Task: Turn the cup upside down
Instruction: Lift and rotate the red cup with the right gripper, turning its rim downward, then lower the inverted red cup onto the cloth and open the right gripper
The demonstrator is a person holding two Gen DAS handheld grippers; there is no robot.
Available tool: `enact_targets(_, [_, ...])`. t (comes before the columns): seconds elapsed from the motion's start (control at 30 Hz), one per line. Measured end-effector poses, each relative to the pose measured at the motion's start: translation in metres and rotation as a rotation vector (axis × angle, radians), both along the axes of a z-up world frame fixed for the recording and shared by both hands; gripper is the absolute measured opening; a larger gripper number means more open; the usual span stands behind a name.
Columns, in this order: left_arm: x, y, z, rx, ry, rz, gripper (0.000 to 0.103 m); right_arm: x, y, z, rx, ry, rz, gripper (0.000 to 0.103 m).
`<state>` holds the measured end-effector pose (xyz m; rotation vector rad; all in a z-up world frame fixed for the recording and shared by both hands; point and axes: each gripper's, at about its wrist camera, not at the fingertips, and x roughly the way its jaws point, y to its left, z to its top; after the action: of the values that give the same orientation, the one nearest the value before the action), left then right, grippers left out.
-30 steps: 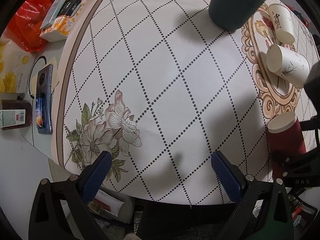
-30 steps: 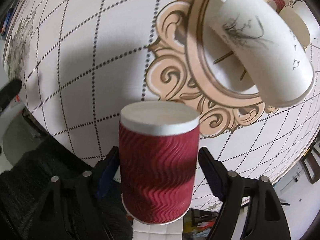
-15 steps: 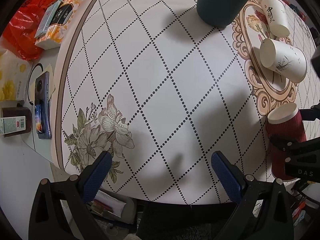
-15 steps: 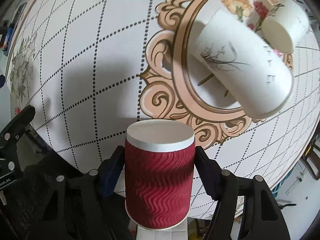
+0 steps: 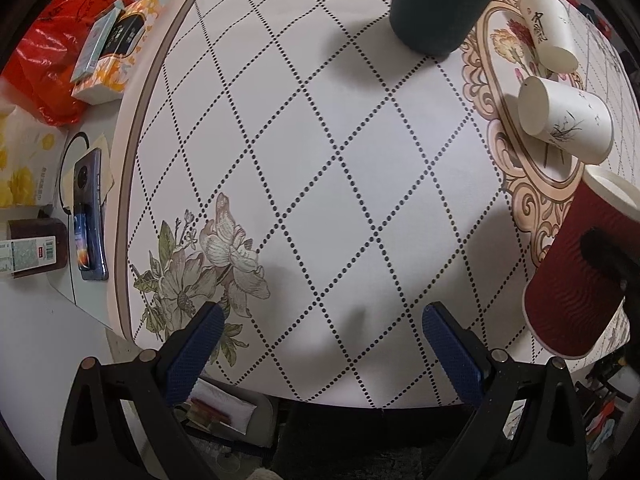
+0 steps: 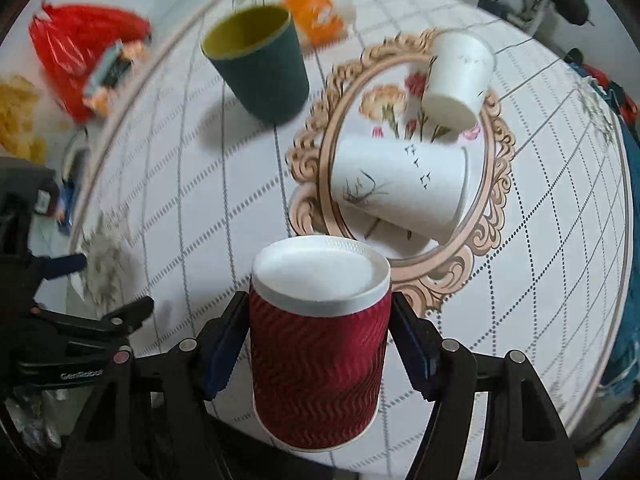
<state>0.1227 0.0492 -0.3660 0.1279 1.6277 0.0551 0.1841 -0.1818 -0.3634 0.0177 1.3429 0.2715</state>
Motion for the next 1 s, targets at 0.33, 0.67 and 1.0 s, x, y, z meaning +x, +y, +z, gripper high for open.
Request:
enact_targets(0.33, [-0.009, -0.004, -0.005, 0.021, 0.001, -0.029, 0.102, -0.08, 0.049, -0.002, 0.019, -0.291, -0.03, 0.071])
enact_targets(0.67, [-0.036, -0.014, -0.008, 0.002, -0.01, -0.085, 0.102, -0.116, 0.055, -0.006, -0.03, -0.305, -0.022, 0.073])
enact_targets(1.0, [-0.057, -0.026, 0.004, -0.019, -0.046, -0.117, 0.102, -0.133, 0.05, -0.008, -0.06, -0.234, -0.081, 0.074])
